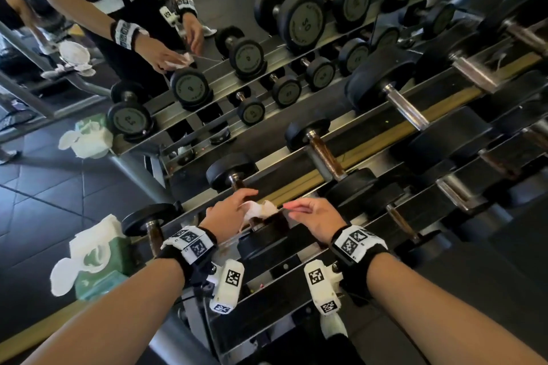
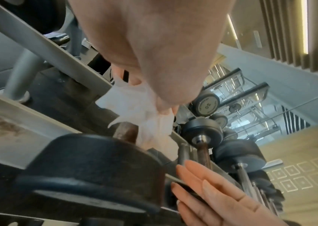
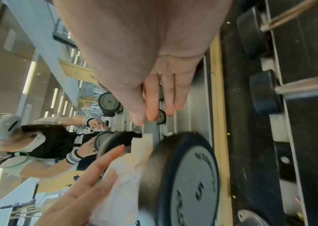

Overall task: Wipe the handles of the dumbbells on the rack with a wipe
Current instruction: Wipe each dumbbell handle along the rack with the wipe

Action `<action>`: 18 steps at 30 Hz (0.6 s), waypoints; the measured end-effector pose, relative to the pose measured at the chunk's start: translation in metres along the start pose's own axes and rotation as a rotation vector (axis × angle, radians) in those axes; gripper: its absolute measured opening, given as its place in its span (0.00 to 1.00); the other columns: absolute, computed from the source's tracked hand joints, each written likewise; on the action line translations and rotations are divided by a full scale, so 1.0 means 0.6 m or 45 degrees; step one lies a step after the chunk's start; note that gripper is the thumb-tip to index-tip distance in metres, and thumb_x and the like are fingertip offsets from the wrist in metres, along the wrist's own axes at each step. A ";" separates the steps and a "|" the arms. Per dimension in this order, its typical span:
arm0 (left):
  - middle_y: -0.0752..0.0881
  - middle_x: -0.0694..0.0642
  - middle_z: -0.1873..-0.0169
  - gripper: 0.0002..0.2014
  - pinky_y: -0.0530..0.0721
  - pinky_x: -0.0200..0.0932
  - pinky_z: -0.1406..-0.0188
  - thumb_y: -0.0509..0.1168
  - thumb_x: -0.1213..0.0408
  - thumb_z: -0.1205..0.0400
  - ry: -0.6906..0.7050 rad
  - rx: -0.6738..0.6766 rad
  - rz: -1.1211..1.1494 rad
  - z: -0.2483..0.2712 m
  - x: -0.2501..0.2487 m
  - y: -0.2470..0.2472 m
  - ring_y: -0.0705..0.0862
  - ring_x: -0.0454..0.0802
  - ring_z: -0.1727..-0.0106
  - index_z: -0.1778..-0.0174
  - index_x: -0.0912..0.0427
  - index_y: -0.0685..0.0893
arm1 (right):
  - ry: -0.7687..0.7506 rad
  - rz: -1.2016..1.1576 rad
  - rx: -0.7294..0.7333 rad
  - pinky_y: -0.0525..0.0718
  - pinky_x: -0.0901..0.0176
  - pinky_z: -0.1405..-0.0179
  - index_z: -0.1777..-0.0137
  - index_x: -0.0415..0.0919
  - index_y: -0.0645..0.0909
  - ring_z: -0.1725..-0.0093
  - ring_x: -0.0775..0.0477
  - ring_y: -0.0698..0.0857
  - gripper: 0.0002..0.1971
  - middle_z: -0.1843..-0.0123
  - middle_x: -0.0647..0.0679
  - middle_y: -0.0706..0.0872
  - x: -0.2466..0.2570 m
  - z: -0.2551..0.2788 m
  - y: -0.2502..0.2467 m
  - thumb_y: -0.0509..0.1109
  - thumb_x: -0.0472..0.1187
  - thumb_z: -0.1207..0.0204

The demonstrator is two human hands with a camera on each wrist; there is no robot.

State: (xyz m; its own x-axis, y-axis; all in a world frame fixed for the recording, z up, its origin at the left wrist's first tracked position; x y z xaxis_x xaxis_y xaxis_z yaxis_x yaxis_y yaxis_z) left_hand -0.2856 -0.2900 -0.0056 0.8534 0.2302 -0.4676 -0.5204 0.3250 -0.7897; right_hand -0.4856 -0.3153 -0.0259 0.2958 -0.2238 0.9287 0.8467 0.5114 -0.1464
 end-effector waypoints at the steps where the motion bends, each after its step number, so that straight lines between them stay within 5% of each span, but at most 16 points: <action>1: 0.85 0.49 0.38 0.17 0.74 0.58 0.30 0.55 0.61 0.11 -0.032 -0.041 0.064 -0.005 -0.005 -0.007 0.83 0.54 0.37 0.29 0.38 0.74 | -0.043 0.062 -0.016 0.79 0.61 0.30 0.37 0.32 0.86 0.36 0.46 0.87 0.13 0.39 0.40 0.89 0.016 0.000 -0.020 0.70 0.29 0.20; 4: 0.85 0.49 0.43 0.12 0.78 0.51 0.34 0.55 0.61 0.11 -0.068 -0.158 0.249 -0.024 -0.033 -0.025 0.83 0.52 0.38 0.37 0.46 0.81 | -0.165 0.160 -0.044 0.81 0.67 0.35 0.40 0.36 0.88 0.40 0.51 0.88 0.11 0.42 0.45 0.91 0.061 -0.007 -0.084 0.71 0.31 0.20; 8: 0.86 0.51 0.42 0.14 0.77 0.46 0.37 0.54 0.61 0.10 -0.033 -0.268 0.418 -0.055 -0.084 -0.028 0.81 0.47 0.42 0.37 0.52 0.83 | -0.229 0.232 -0.085 0.82 0.60 0.34 0.42 0.42 0.88 0.42 0.55 0.87 0.10 0.44 0.51 0.90 0.092 -0.029 -0.165 0.72 0.32 0.20; 13: 0.86 0.55 0.38 0.16 0.77 0.55 0.29 0.55 0.62 0.10 -0.082 -0.362 0.643 -0.094 -0.142 -0.004 0.82 0.52 0.36 0.30 0.54 0.82 | -0.226 0.280 -0.119 0.84 0.54 0.36 0.45 0.37 0.89 0.44 0.46 0.89 0.10 0.47 0.45 0.91 0.085 -0.045 -0.234 0.72 0.28 0.23; 18: 0.85 0.57 0.36 0.18 0.77 0.58 0.29 0.54 0.58 0.10 -0.203 -0.446 0.780 -0.135 -0.165 0.022 0.82 0.56 0.35 0.27 0.52 0.80 | -0.152 0.431 -0.100 0.79 0.61 0.36 0.45 0.46 0.90 0.42 0.54 0.86 0.09 0.45 0.53 0.90 0.049 -0.046 -0.273 0.76 0.37 0.24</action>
State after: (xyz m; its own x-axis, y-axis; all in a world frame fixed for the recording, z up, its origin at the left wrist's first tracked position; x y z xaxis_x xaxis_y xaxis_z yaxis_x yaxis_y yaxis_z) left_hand -0.3748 -0.3829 -0.0019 0.3832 0.4165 -0.8244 -0.8410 -0.2118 -0.4979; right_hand -0.6033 -0.4287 0.0158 0.5151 0.0483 0.8558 0.7424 0.4737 -0.4736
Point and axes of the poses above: each hand's wrist, its own z-axis away from the middle knuckle, its own y-axis out of the palm, x = y × z, the point moved 7 cm from there along -z, towards the middle knuckle
